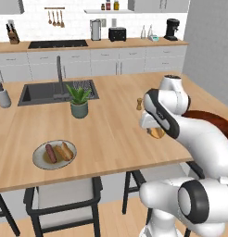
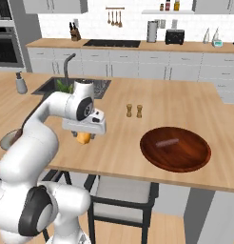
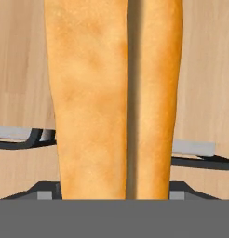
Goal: Place one bun and one sausage from the bowl on each plate.
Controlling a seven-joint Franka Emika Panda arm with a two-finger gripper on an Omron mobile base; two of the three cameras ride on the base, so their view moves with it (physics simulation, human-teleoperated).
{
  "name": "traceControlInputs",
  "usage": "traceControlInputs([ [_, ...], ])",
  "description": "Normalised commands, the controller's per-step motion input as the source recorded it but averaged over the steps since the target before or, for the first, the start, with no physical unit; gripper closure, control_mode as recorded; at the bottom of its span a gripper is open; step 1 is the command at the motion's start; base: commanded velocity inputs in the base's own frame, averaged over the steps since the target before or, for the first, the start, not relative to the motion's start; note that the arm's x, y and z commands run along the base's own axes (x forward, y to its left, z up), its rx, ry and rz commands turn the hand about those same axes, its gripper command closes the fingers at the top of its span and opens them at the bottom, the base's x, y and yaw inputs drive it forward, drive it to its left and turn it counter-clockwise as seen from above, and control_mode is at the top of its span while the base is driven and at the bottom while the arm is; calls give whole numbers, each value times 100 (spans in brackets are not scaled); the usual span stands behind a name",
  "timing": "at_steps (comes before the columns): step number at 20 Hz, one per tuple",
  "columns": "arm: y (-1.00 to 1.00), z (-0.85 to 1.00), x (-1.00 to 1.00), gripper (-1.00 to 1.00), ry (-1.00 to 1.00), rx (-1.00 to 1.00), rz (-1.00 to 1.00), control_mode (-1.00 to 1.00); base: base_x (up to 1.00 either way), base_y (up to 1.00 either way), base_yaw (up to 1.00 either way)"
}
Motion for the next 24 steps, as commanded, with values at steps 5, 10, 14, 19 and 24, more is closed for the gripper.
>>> traceControlInputs([
  [5,12,4,-5,100,0,0,2,-100,0,0,0],
  [10,0,1,0,100,0,0,0,100,-14,-3,0],
  [14,0,0,0,100,0,0,0,100,-79,75,3],
  [19,0,0,0,100,0,0,0,100,-2,100,12],
  [24,0,0,0,100,0,0,0,100,24,100,10],
])
